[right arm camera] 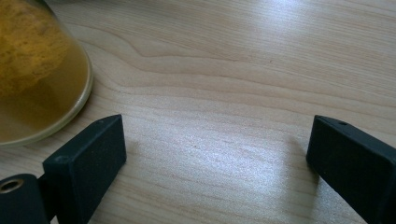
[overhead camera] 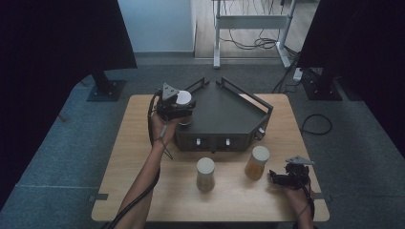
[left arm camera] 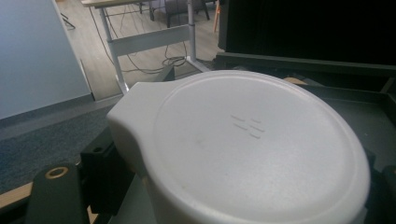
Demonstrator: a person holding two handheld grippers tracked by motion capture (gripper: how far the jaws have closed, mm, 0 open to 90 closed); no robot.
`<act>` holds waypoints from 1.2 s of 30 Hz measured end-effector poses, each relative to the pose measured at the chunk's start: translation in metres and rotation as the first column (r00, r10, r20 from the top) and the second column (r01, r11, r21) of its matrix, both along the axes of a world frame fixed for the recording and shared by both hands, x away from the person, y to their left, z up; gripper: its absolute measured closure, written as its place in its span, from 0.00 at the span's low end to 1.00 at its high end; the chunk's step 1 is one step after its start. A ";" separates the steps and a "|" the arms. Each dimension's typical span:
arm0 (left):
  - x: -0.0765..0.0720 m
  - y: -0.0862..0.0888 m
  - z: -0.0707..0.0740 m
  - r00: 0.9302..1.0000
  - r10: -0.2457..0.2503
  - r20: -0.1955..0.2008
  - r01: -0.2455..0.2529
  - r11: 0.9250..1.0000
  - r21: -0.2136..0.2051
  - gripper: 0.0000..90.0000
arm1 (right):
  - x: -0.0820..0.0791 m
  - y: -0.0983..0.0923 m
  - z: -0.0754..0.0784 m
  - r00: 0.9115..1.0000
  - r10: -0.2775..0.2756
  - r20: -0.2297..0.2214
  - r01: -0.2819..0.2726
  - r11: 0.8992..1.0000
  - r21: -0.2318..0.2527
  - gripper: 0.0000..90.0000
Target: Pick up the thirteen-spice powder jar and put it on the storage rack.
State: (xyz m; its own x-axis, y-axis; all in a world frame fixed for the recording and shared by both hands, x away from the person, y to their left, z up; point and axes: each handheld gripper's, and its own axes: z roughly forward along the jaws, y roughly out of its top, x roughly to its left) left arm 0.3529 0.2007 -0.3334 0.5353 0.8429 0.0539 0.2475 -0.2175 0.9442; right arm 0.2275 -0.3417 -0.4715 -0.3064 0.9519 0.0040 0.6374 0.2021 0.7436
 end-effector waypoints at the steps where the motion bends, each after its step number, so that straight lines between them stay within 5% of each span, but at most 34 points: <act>1: 0.000 0.000 -0.001 1.000 0.001 -0.001 -0.001 1.000 0.001 0.22 | 0.000 0.000 0.000 1.000 0.000 0.000 0.000 1.000 0.000 0.05; 10: 0.003 -0.004 -0.005 1.000 -0.003 -0.013 0.003 1.000 0.013 0.22 | 0.000 0.000 0.000 1.000 0.002 0.000 -0.002 1.000 0.000 0.05; 28: 0.007 0.003 -0.011 1.000 -0.005 -0.019 0.005 0.999 -0.039 0.21 | 0.000 -0.001 0.000 1.000 0.004 0.000 -0.004 1.000 0.000 0.05; 36: 0.006 0.003 -0.013 1.000 -0.004 0.005 0.005 1.000 -0.031 0.12 | 0.000 -0.001 0.000 1.000 0.005 0.000 -0.005 1.000 0.000 0.04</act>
